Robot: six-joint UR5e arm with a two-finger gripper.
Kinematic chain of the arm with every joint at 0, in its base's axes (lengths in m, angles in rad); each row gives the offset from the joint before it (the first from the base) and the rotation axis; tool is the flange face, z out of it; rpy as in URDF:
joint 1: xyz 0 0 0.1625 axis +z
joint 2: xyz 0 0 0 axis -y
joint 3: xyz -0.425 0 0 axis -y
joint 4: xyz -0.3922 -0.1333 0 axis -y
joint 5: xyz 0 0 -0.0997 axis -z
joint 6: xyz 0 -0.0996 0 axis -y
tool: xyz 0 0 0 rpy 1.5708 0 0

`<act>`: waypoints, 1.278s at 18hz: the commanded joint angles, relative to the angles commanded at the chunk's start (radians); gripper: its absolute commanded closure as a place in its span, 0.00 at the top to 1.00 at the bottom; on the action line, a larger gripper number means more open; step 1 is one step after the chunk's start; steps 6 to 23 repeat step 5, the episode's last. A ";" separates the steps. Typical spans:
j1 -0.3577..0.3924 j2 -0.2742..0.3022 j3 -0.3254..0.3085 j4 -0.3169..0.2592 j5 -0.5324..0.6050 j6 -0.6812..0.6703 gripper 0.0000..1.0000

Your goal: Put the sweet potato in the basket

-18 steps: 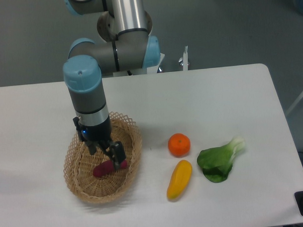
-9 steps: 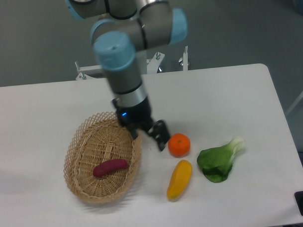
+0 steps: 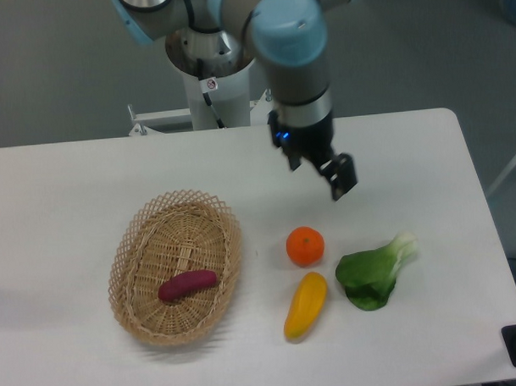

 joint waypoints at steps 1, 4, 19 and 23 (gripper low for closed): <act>0.006 0.008 0.000 0.000 -0.002 0.000 1.00; 0.011 0.012 -0.005 0.002 -0.020 0.000 1.00; 0.014 0.014 -0.003 0.002 -0.025 0.000 1.00; 0.014 0.014 -0.003 0.002 -0.025 0.000 1.00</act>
